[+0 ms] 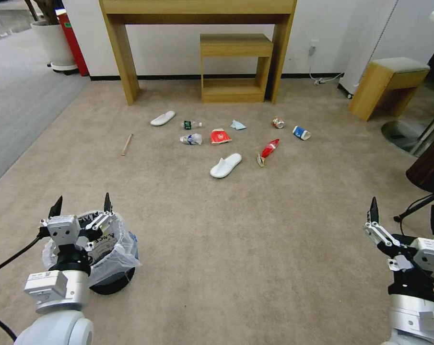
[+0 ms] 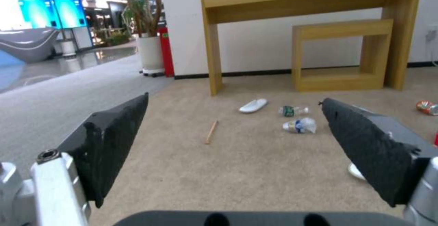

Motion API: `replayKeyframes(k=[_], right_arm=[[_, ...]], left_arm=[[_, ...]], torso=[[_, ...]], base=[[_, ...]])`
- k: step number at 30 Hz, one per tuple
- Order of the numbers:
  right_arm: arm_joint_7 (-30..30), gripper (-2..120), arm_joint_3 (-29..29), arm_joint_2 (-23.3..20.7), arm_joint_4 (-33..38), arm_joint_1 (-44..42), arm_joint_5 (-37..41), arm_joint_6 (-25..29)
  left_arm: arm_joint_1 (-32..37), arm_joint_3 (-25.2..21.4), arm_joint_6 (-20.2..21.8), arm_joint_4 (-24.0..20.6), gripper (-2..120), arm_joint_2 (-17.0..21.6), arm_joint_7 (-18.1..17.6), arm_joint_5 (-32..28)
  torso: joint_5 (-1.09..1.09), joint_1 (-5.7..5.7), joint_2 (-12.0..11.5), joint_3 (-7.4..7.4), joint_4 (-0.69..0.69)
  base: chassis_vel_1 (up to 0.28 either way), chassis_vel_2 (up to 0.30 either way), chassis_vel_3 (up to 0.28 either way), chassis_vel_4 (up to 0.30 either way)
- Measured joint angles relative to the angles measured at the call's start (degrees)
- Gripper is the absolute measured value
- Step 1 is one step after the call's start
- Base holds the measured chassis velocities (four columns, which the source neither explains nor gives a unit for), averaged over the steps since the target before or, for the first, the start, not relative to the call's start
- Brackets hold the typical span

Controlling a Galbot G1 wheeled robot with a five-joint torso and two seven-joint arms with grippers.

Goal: Pick up the trash bin and place the garbage on the floor into it.

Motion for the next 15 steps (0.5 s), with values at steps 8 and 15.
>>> replayKeyframes(k=[8,15], right_arm=[[0.20,100,-0.19,0.16,0.09,0.41,0.02,-0.16],[0.25,100,-0.61,0.57,-0.49,0.93,-0.91,-0.13]], left_arm=[[0.01,-0.73,0.75,0.14,100,0.14,-0.16,-0.34],[0.23,-0.84,0.95,-0.07,100,0.22,-0.43,-0.92]], torso=[[0.00,0.00,0.00,0.00,0.00],[0.00,0.00,0.00,0.00,0.00]], base=[[0.000,0.000,0.000,0.000],[0.000,0.000,0.000,0.000]])
